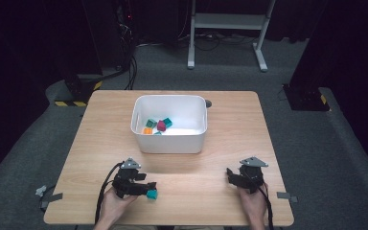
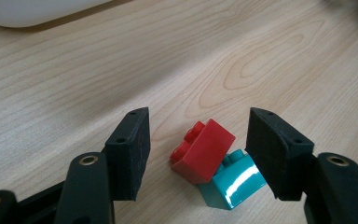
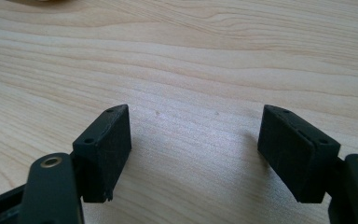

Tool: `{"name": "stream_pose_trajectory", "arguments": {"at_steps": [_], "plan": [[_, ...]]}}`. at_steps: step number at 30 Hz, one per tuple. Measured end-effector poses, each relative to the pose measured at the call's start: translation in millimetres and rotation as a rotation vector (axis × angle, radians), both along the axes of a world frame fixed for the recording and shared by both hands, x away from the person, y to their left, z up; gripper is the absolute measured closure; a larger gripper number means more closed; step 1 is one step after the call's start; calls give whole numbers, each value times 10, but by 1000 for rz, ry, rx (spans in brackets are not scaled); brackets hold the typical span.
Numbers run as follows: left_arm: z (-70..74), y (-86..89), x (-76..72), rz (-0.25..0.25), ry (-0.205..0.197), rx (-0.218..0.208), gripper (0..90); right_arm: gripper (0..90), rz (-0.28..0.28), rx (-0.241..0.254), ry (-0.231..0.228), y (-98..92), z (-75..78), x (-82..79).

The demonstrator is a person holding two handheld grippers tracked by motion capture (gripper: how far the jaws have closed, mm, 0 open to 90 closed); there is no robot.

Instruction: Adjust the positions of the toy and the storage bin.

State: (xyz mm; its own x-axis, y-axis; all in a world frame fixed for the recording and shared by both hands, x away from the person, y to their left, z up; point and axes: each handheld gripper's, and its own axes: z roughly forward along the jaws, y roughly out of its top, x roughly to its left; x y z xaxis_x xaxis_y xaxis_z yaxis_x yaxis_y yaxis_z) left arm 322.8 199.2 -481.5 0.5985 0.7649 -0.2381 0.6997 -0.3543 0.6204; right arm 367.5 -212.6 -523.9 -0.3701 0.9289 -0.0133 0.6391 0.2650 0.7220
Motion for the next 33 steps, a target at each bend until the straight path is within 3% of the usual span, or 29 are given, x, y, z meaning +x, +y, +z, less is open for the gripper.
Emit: {"name": "stream_pose_trajectory", "arguments": {"at_steps": [16,33], "plan": [[-96,-51,32,10,16,19,407,256,0,0,0,0,0,0],[-155,-34,114,42,-11,66,476,256,0,0,0,0,0,0]]}}
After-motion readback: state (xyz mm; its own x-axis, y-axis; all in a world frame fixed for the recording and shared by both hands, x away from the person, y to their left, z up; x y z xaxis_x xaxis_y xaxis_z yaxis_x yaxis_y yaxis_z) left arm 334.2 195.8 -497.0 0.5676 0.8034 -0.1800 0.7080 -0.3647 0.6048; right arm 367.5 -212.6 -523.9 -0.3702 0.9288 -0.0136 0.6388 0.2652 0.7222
